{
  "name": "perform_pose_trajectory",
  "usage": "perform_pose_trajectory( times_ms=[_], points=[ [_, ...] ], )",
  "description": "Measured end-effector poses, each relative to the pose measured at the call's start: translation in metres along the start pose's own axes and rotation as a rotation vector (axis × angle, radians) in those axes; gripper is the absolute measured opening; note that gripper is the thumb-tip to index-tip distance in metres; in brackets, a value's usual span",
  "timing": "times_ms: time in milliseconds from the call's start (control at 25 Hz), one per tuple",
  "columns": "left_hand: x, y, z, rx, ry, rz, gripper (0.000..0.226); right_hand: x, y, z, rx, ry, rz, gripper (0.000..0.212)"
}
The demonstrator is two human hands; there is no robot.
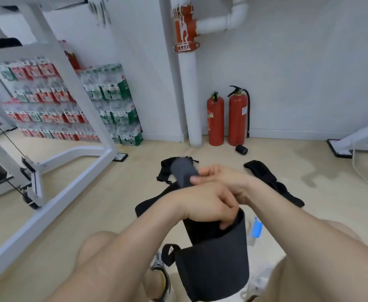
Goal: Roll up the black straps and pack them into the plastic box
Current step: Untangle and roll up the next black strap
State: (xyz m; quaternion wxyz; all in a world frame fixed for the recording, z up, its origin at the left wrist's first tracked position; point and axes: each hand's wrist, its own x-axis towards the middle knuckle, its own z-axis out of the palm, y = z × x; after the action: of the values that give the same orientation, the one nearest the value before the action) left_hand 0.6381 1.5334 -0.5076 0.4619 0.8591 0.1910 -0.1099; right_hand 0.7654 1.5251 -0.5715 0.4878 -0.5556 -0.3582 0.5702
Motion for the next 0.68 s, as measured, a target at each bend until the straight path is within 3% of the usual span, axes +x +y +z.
perform_pose_trajectory(
  times_ms=[120,240,320,400,520,600,680],
  points=[
    [0.009,-0.007,-0.014,0.201,0.053,-0.024,0.034,-0.009,-0.019,-0.027,0.179,0.277,-0.204,0.009],
    [0.039,-0.037,-0.05,0.16,0.353,-0.073,0.035,0.01,-0.011,-0.06,0.252,0.375,-0.184,0.013],
    [0.079,-0.066,-0.082,0.017,0.462,-0.075,0.025,0.044,-0.004,-0.075,0.169,0.324,-0.095,0.019],
    [0.131,-0.108,-0.105,-0.221,0.363,-0.127,0.044,0.091,0.006,-0.087,0.139,0.286,-0.059,0.018],
    [0.216,-0.184,-0.126,-0.498,0.254,-0.121,0.034,0.181,0.031,-0.116,0.218,0.34,-0.052,0.018],
    [0.249,-0.212,-0.136,-0.571,0.388,-0.124,0.027,0.221,0.044,-0.133,0.246,0.394,-0.045,0.019],
    [0.274,-0.223,-0.153,-0.658,0.533,-0.152,0.024,0.241,0.04,-0.148,0.224,0.336,0.001,0.023]
  ],
)
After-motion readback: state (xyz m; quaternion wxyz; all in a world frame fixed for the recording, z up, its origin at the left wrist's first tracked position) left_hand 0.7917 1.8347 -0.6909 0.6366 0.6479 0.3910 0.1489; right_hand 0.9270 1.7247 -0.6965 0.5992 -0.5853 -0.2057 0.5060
